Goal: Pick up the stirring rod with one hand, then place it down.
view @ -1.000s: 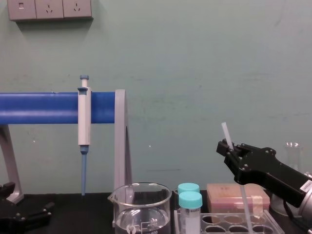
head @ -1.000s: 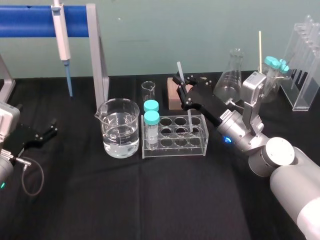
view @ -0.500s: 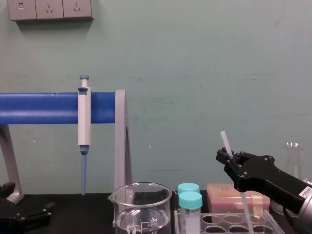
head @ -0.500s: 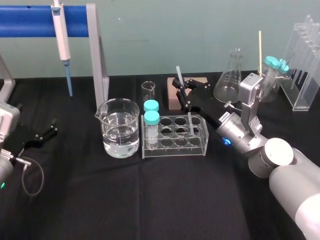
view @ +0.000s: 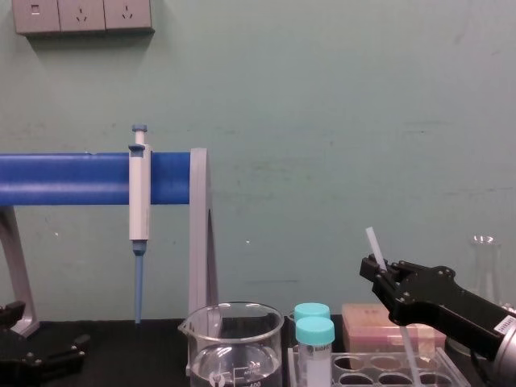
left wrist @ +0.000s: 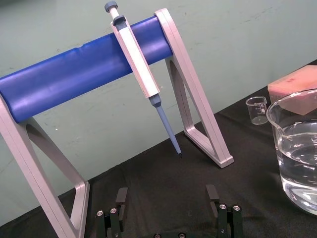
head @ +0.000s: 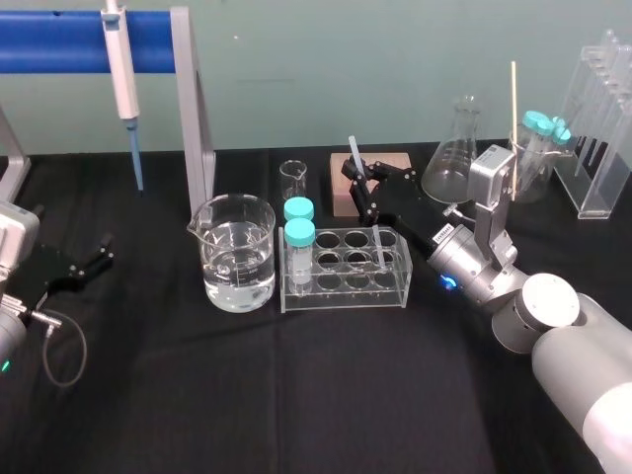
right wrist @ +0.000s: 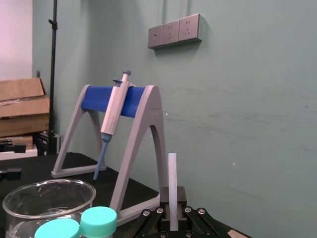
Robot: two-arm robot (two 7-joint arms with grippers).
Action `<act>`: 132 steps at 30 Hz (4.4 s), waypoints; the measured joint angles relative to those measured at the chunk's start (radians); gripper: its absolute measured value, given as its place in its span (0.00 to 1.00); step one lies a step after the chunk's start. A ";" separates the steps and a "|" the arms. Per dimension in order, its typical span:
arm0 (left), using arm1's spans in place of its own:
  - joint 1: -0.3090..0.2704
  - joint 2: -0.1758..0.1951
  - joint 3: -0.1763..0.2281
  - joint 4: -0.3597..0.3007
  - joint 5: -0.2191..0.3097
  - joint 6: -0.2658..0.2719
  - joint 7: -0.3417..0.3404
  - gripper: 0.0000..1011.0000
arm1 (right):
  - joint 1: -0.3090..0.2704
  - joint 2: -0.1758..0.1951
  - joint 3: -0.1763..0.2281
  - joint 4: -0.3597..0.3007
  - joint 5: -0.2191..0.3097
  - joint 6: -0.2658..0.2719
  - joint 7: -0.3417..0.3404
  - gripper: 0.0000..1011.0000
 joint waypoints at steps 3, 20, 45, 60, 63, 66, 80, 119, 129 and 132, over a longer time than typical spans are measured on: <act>0.000 0.000 0.000 0.000 0.000 0.000 0.000 0.99 | -0.001 0.000 0.000 -0.001 -0.001 0.001 -0.002 0.07; 0.000 0.000 0.000 0.000 0.000 0.000 0.000 0.99 | 0.000 0.001 0.000 0.001 0.003 0.000 0.001 0.08; 0.000 0.000 0.000 0.000 0.000 0.000 0.000 0.99 | 0.000 0.001 0.000 0.001 0.005 -0.003 0.004 0.84; 0.000 0.000 0.000 0.000 0.000 0.000 0.000 0.99 | -0.025 0.007 0.001 -0.051 -0.009 -0.001 -0.027 0.99; 0.000 0.000 0.000 0.000 0.000 0.000 0.000 0.99 | -0.059 0.015 0.006 -0.126 -0.028 0.003 -0.080 0.99; 0.000 0.000 0.000 0.000 0.000 0.000 0.000 0.99 | -0.093 0.020 0.016 -0.196 -0.047 0.010 -0.136 0.99; 0.000 0.000 0.000 0.000 0.000 0.000 0.000 0.99 | -0.258 0.023 0.111 -0.484 -0.159 0.168 -0.442 0.99; 0.000 0.000 0.000 0.000 0.000 0.000 0.000 0.99 | -0.343 0.007 0.179 -0.570 -0.150 0.426 -0.524 0.99; 0.000 0.000 0.000 0.000 0.000 0.000 0.000 0.99 | -0.343 0.007 0.178 -0.571 -0.150 0.426 -0.525 0.99; 0.000 0.000 0.000 0.000 0.000 0.000 0.000 0.99 | -0.343 0.007 0.178 -0.571 -0.151 0.426 -0.525 0.99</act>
